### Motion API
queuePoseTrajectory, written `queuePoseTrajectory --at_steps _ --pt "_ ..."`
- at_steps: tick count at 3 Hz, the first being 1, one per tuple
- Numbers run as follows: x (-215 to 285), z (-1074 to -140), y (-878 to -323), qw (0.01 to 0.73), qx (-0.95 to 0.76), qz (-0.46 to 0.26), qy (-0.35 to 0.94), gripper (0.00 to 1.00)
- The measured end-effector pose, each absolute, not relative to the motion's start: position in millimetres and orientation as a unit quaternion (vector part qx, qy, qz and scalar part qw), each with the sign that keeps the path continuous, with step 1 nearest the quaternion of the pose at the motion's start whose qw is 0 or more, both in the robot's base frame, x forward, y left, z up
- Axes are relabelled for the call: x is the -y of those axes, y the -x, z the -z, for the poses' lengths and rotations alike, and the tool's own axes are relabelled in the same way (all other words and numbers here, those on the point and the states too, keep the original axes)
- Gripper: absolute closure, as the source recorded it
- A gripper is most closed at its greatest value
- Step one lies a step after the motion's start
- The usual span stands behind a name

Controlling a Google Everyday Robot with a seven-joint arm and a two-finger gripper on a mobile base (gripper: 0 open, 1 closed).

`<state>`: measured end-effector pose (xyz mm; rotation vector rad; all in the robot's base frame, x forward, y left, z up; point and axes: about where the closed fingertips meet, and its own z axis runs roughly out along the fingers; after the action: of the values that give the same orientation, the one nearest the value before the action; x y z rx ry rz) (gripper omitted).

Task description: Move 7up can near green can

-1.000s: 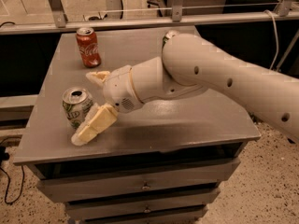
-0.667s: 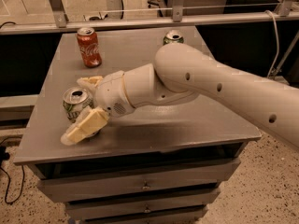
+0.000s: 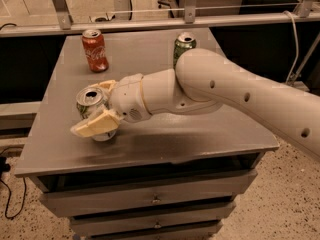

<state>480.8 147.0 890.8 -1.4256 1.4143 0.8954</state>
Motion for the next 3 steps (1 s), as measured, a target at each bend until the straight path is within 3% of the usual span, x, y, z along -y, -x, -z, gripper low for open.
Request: queuePoseTrajectory --at_steps 2,3 --pt "-50 -933 -505 0.493 -0.594 -0.285 0.568 1.0" --pt "-50 -933 -505 0.493 -0.594 -0.285 0.568 1.0"
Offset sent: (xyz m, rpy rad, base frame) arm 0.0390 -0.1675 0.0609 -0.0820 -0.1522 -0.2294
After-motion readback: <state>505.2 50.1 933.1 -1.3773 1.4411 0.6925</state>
